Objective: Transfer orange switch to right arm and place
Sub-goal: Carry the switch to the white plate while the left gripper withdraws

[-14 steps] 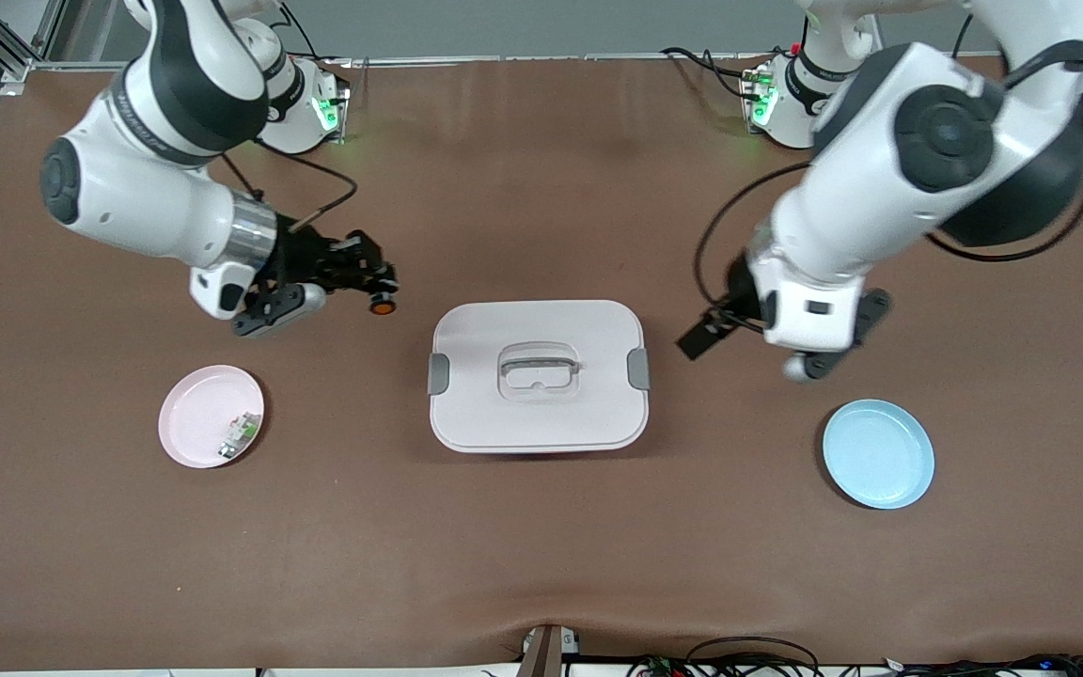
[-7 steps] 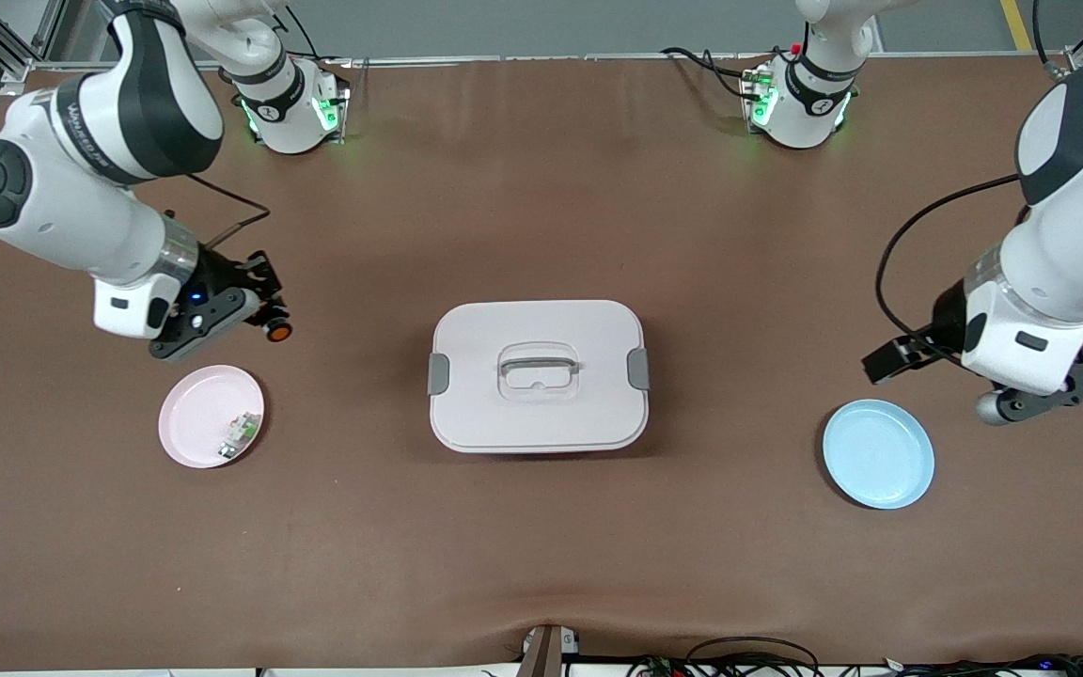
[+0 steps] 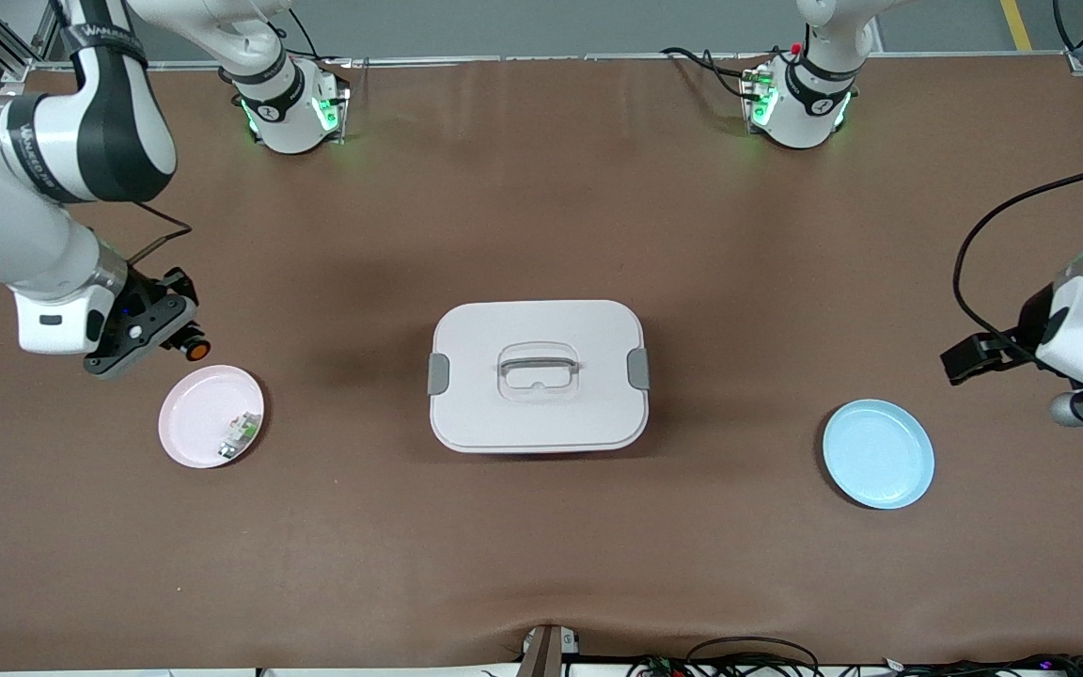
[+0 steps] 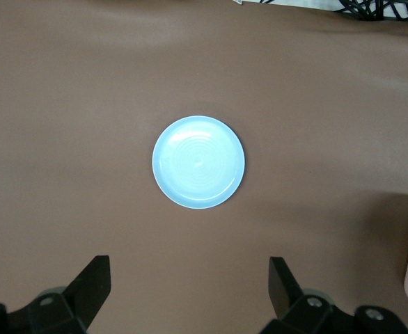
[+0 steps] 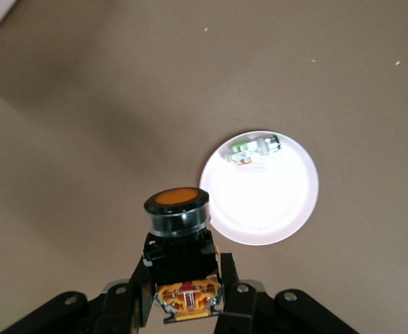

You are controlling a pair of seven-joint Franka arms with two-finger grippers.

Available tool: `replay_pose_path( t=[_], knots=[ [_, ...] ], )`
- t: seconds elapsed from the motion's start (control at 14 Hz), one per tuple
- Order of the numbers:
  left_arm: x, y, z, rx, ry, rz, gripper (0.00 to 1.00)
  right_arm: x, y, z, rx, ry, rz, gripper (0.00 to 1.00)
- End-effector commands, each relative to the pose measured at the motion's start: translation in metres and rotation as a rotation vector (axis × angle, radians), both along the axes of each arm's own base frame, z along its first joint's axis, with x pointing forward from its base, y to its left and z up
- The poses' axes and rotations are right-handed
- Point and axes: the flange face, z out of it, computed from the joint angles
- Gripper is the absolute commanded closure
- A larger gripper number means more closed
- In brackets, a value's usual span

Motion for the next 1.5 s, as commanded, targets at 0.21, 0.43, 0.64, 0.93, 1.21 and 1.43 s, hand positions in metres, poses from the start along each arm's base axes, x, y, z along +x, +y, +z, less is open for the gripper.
replay_pose_path(
  t=[0.21, 0.43, 0.64, 0.93, 1.21, 1.43],
  knots=[
    [-0.033, -0.007, 0.038, 0.023, 0.015, -0.032, 0.00, 0.033, -0.066, -0.039, -0.014, -0.041, 0.172, 1.00],
    [-0.045, -0.013, 0.055, 0.023, 0.008, -0.030, 0.00, 0.046, -0.081, -0.058, -0.013, -0.031, 0.216, 1.00],
    [-0.057, -0.020, 0.068, -0.019, 0.010, -0.028, 0.00, 0.062, -0.098, -0.084, -0.015, -0.003, 0.291, 1.00],
    [-0.081, -0.022, 0.081, -0.043, 0.018, 0.011, 0.00, 0.076, -0.118, -0.117, -0.017, -0.013, 0.384, 1.00],
    [-0.117, -0.022, 0.084, -0.083, 0.030, 0.031, 0.00, 0.075, -0.124, -0.150, -0.003, 0.030, 0.450, 1.00],
    [-0.128, -0.022, 0.083, -0.081, 0.037, 0.028, 0.00, 0.072, -0.122, -0.173, 0.012, 0.066, 0.477, 1.00]
  ],
)
